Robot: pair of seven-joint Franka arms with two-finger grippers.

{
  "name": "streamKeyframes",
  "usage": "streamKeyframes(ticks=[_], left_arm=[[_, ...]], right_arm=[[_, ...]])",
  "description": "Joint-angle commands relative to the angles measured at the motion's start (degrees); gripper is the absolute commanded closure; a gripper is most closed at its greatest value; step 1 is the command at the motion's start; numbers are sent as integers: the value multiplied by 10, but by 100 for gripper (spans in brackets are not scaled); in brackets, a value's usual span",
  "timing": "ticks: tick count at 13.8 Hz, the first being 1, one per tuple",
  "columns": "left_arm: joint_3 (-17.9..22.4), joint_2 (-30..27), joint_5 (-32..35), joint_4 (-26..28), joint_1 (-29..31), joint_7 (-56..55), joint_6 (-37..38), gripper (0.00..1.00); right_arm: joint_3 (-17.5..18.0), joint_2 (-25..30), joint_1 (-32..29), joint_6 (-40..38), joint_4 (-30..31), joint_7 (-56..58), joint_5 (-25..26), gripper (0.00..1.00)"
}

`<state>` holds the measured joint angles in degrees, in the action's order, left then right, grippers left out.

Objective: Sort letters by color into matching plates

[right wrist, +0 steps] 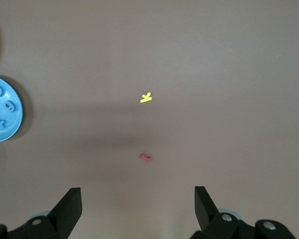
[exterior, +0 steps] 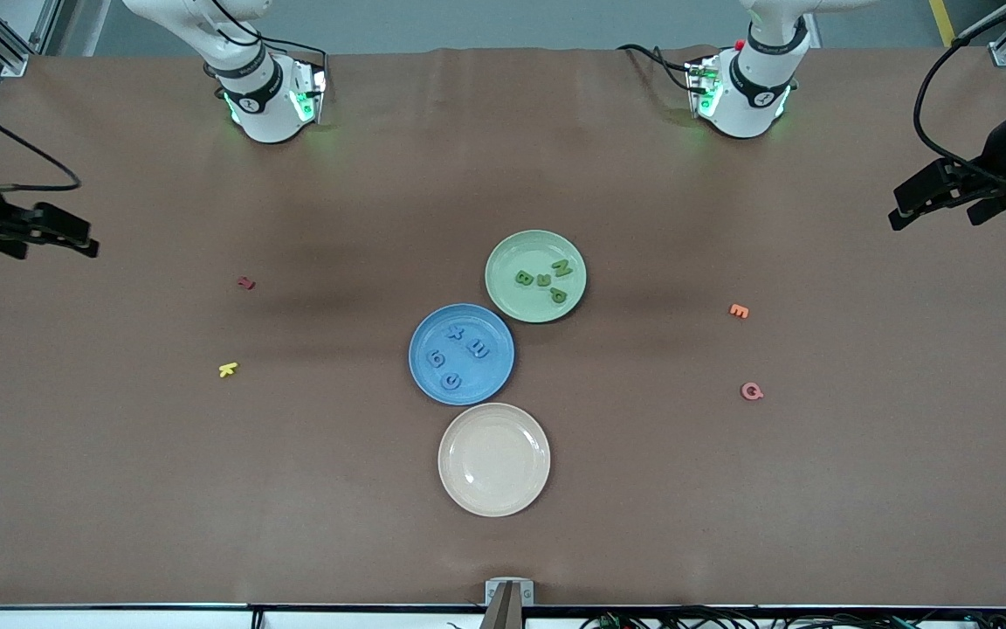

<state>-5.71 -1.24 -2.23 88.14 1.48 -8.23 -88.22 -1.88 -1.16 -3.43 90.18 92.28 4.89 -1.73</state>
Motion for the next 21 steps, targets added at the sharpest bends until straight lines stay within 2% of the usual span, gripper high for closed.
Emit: streamKeyframes(ticks=[1, 7, 12, 21], left_arm=[[-1, -6, -4, -2, 1, 9, 1, 0], [-1, -3, 9, -3, -1, 8, 1, 0], [-1, -2, 15, -14, -2, 7, 1, 0], [-1, 2, 23, -16, -2, 3, 2, 0]], right_arm=[[13, 7, -10, -4, -15, 6, 8, 0], [13, -17, -16, 2, -64, 1, 2, 0], [13, -17, -48, 2, -70, 3, 0, 0], [14, -17, -45, 5, -71, 4, 1, 0]])
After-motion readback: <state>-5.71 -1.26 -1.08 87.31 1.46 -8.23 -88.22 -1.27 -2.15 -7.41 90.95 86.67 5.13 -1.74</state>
